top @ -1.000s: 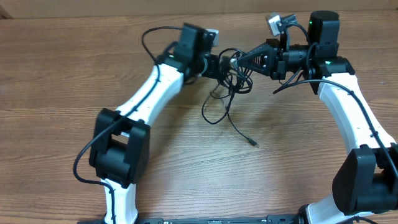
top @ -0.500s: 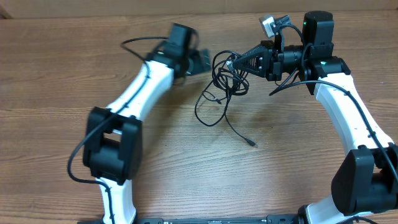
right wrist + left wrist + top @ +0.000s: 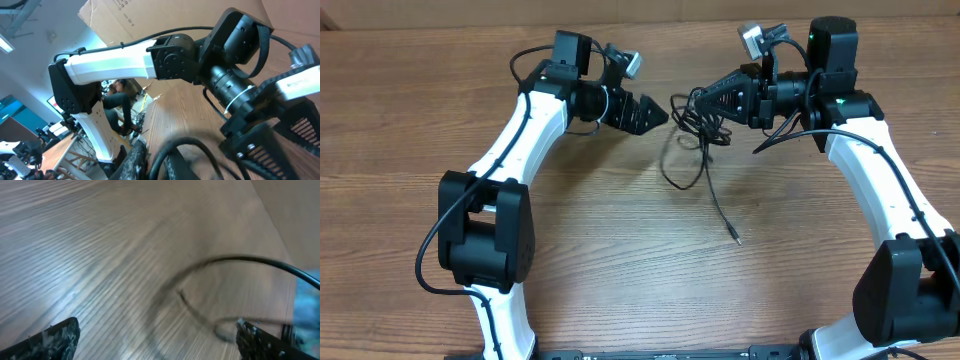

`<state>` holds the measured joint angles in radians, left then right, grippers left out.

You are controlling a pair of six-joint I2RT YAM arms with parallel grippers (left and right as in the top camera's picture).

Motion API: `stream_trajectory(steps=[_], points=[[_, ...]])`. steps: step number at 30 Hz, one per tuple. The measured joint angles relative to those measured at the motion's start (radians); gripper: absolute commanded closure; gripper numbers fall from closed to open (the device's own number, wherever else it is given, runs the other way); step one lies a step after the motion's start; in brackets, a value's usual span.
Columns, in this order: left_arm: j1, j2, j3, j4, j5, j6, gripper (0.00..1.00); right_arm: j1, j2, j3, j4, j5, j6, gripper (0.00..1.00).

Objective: Untangle cables

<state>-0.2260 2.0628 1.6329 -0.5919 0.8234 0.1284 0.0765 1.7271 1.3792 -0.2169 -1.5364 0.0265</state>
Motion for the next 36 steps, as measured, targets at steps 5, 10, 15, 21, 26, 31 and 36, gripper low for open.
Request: stream_trajectory(steps=[5, 10, 15, 21, 26, 31, 36], points=[[-0.018, 0.0, 0.0, 0.031, 0.023, 0.126, 0.01, -0.002, 0.0, 0.0, 0.0, 0.0, 0.0, 0.87], [-0.088, 0.0, 0.0, 0.072, -0.063, 0.187, 0.07, 0.002, 0.0, 0.0, 0.019, 0.0, -0.001, 0.96], [-0.177, 0.0, 0.0, 0.112, -0.308, 0.154, 0.09, 0.003, 0.0, 0.0, 0.019, -0.001, 0.001, 0.96], [-0.201, 0.0, 0.0, 0.188, -0.59, 0.011, 0.05, 0.003, 0.0, 0.0, 0.017, 0.0, 0.04, 0.96], [-0.19, 0.0, 0.0, 0.192, -0.684, -0.063, 0.07, 0.003, 0.0, 0.005, -0.108, 0.031, 0.064, 0.96], [-0.178, 0.0, 0.0, 0.169, -0.731, -0.162, 0.0, 0.01, 0.0, 0.013, -0.461, 0.436, 0.029, 0.96], [-0.17, 0.0, 0.0, 0.153, -0.739, -0.195, 0.01, 0.023, 0.0, 0.014, -0.663, 0.924, 0.016, 0.89]])
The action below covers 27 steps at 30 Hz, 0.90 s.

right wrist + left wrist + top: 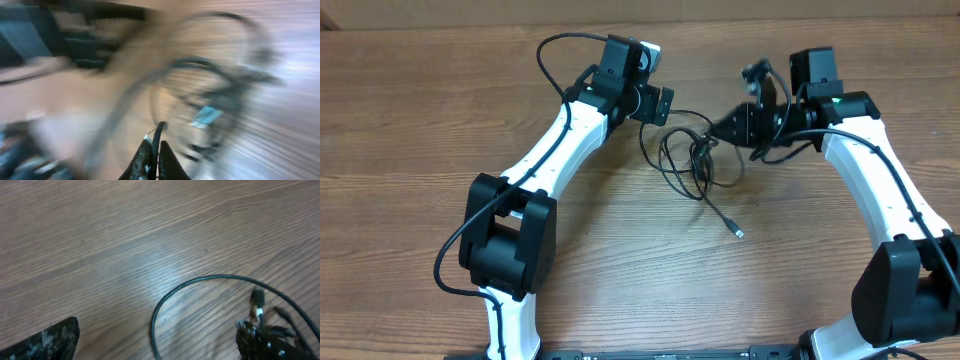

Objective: Untangle cables

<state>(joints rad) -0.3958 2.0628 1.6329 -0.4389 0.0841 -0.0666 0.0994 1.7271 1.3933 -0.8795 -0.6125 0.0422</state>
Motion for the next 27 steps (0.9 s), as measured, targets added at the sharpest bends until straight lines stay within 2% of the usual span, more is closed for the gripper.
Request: stream_trajectory(steps=[1, 6, 8, 9, 10, 12, 13, 19, 24, 27], points=[[0.001, 0.0, 0.0, -0.008, 0.0, -0.006, 0.0, 0.0, 0.0, 0.0, -0.031, 0.075, 0.002, 0.83], [0.001, 0.0, 0.0, -0.012, -0.003, -0.014, 0.0, 0.0, 0.0, -0.001, -0.167, 0.259, -0.011, 0.82], [0.001, 0.0, 0.0, -0.009, 0.003, -0.018, 0.01, 0.002, 0.0, -0.007, -0.2, 0.288, -0.012, 0.78], [0.001, 0.0, 0.0, -0.009, 0.009, -0.02, 0.0, 0.005, 0.0, -0.015, -0.209, 0.297, -0.011, 0.7], [0.001, 0.0, 0.0, -0.008, 0.014, -0.022, 0.0, 0.011, 0.0, -0.032, -0.212, 0.304, -0.014, 0.46], [0.001, 0.0, 0.0, -0.003, 0.021, -0.027, 0.0, 0.026, 0.0, -0.07, -0.203, 0.311, -0.013, 0.22], [0.001, 0.0, 0.0, -0.002, 0.024, -0.031, 0.01, 0.038, 0.0, -0.096, -0.186, 0.314, -0.013, 0.01], [0.001, 0.01, 0.0, -0.039, 0.035, -0.033, 0.0, 0.05, 0.0, -0.101, -0.163, 0.392, 0.01, 0.0], [0.001, 0.048, 0.0, -0.057, 0.051, -0.036, 0.01, -0.019, 0.0, 0.073, -0.203, 0.499, 0.11, 0.0], [0.001, 0.06, 0.0, -0.051, 0.082, -0.039, 0.0, -0.067, -0.002, 0.172, -0.127, 0.47, 0.146, 0.0]])
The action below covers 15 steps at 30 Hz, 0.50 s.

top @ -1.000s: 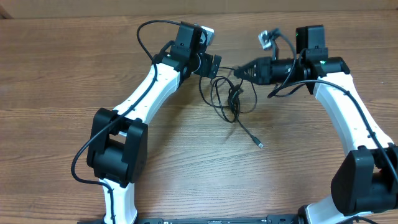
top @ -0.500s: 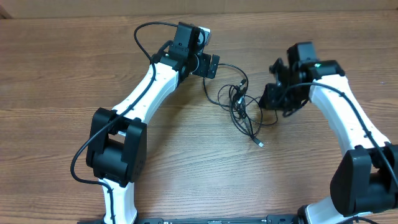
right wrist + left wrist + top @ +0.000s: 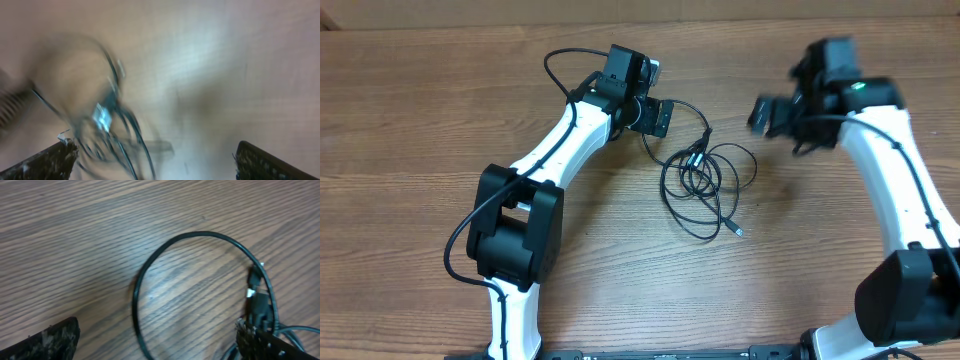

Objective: Untangle cables

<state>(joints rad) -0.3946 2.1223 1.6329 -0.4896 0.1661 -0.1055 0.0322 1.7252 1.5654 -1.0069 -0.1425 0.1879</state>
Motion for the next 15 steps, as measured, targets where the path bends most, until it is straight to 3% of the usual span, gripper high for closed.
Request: stream_trajectory(steps=[6, 10, 15], points=[[0.0, 0.001, 0.0, 0.011, 0.037, -0.04, 0.01, -0.002, 0.013, -0.028, 0.246, -0.109, -0.024, 0.03], [0.007, 0.001, 0.0, 0.012, 0.044, -0.106, 0.06, 0.037, 0.102, -0.063, 0.264, -0.158, -0.055, 0.11], [0.017, 0.001, 0.0, -0.009, 0.03, -0.134, 0.16, 0.08, 0.224, -0.088, 0.233, -0.179, -0.107, 0.11]])
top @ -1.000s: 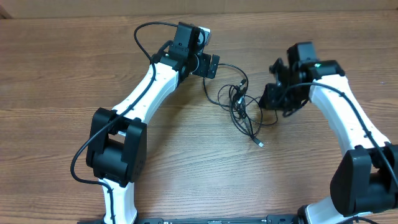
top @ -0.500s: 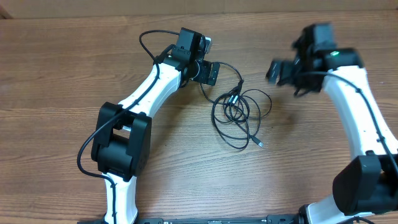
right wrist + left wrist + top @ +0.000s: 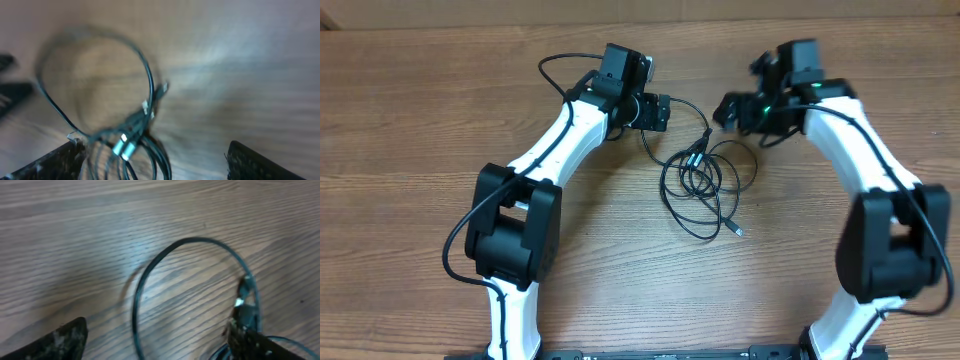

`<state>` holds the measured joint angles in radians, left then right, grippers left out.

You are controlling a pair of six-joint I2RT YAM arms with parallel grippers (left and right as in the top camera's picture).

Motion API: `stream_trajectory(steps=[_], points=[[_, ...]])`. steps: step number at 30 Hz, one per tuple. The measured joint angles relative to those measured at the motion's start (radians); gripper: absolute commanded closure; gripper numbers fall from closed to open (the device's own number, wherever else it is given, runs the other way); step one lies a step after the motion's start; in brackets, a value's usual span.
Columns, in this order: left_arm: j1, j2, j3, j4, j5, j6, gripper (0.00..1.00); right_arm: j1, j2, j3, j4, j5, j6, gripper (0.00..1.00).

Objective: Untangle cables

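A tangle of thin black cables (image 3: 702,180) lies on the wooden table between the arms, with loops, metal plugs near its top and one loose end (image 3: 735,231) trailing toward the front. My left gripper (image 3: 660,111) stands open at the tangle's upper left, a cable loop (image 3: 190,280) passing between its fingers. My right gripper (image 3: 725,110) is open at the upper right, hovering over the plugs (image 3: 125,145) and loops with nothing gripped.
The wooden table (image 3: 420,200) spreads around the cables. Both arms' own black wiring runs along them. A pale wall edge shows at the far back.
My right gripper has swung back left from the far right toward the tangle's upper right. The left gripper and the cables have barely shifted.
First my right gripper held the tangle lifted while the left was open beside it. Then both were close, the right shut on a cable strand. After that the right was open and off to the right, cables lying flat; now it hovers near them again.
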<state>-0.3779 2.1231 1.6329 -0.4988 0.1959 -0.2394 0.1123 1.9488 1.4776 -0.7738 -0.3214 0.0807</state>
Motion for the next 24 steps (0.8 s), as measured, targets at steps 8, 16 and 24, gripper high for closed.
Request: stream_trajectory(steps=[8, 16, 24], points=[[-0.002, 0.012, 0.0, -0.024, -0.068, 0.041, 0.21, 0.051, 0.006, -0.007, -0.208, -0.019, -0.06, 0.11], [-0.002, 0.11, 0.0, -0.003, -0.108, 0.066, 0.83, 0.124, 0.006, -0.143, -0.164, -0.018, -0.137, 0.41], [0.006, 0.116, 0.033, -0.06, -0.153, 0.057, 0.96, 0.203, 0.006, -0.201, -0.159, 0.027, -0.135, 0.96]])
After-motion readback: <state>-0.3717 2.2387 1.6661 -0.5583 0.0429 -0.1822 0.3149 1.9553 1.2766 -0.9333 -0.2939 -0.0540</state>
